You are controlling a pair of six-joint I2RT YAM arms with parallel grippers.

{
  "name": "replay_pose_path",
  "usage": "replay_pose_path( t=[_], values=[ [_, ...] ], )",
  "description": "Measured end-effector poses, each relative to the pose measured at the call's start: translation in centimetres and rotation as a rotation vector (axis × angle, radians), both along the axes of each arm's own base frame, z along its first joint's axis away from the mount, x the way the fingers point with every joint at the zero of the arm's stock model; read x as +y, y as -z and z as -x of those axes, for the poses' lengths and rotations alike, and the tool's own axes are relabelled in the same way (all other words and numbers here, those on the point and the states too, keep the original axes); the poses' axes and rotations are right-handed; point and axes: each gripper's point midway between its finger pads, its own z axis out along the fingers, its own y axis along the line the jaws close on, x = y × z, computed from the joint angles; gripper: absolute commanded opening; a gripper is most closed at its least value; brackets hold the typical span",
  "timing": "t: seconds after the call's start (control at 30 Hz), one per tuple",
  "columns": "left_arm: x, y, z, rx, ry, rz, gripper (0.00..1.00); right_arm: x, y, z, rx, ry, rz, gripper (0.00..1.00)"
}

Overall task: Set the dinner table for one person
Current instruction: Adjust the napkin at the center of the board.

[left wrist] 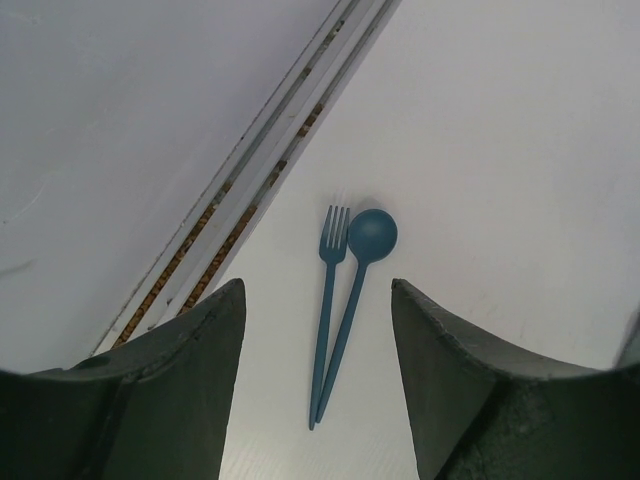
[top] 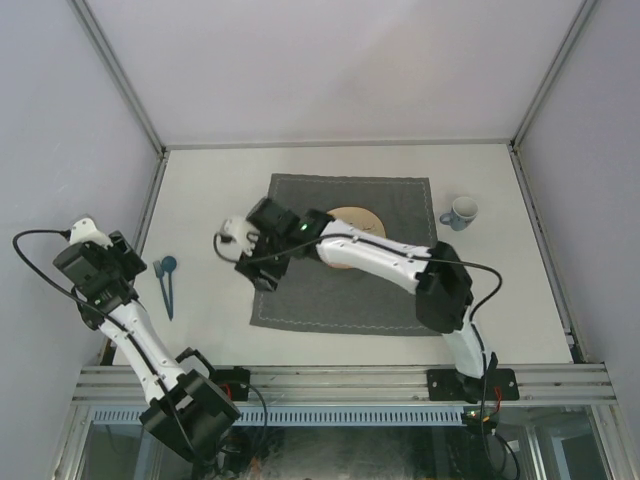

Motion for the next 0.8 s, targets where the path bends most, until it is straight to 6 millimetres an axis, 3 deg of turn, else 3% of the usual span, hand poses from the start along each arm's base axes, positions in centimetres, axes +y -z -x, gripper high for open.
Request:
replay_pose_path(
  t=[0.07, 0.13, 0.23, 0.3, 0.4, 0.43, 0.5, 0.63, 0.8],
  values=[
    [-0.3, -0.1, 0.1, -0.003, 0.007, 0.002, 0.65, 0.1, -4.7, -1.8, -0.043, 0.033, -0.092, 0.63],
    [-0.6, -0.2, 0.3, -0.002, 0.01, 0.005, 0.65, -1.1, -9.7, -4.5, -0.101, 0.098, -0.189, 0.63],
    [-0.9, -0.9, 0.5, -0.01, 0.017, 0.002, 0.65, -5.5, -15.0, -9.3, -0.207, 0.239, -0.269, 0.63],
    [-1.1, -1.7, 0.4, -0.025, 0.028, -0.006, 0.65, -9.2, -16.3, -12.5, -0.266, 0.35, -0.271, 0.63],
    [-1.3, -2.5, 0.2, -0.04, 0.05, -0.015, 0.66, -14.0, -15.4, -16.7, -0.293, 0.492, -0.224, 0.62],
    [-1.5, -2.6, 0.0, -0.042, 0.063, -0.012, 0.66, -16.6, -14.0, -18.6, -0.287, 0.56, -0.185, 0.62],
    [-1.9, -2.2, -0.2, -0.034, 0.093, 0.001, 0.66, -19.9, -11.6, -20.6, -0.262, 0.639, -0.127, 0.63],
    [-2.6, -0.9, -0.4, 0.005, 0.156, 0.034, 0.66, -26.2, -7.1, -23.2, -0.195, 0.774, -0.02, 0.62],
    [-3.1, -0.6, -0.5, 0.019, 0.201, 0.03, 0.66, -31.7, -4.6, -26.9, -0.166, 0.899, 0.034, 0.62]
  ],
)
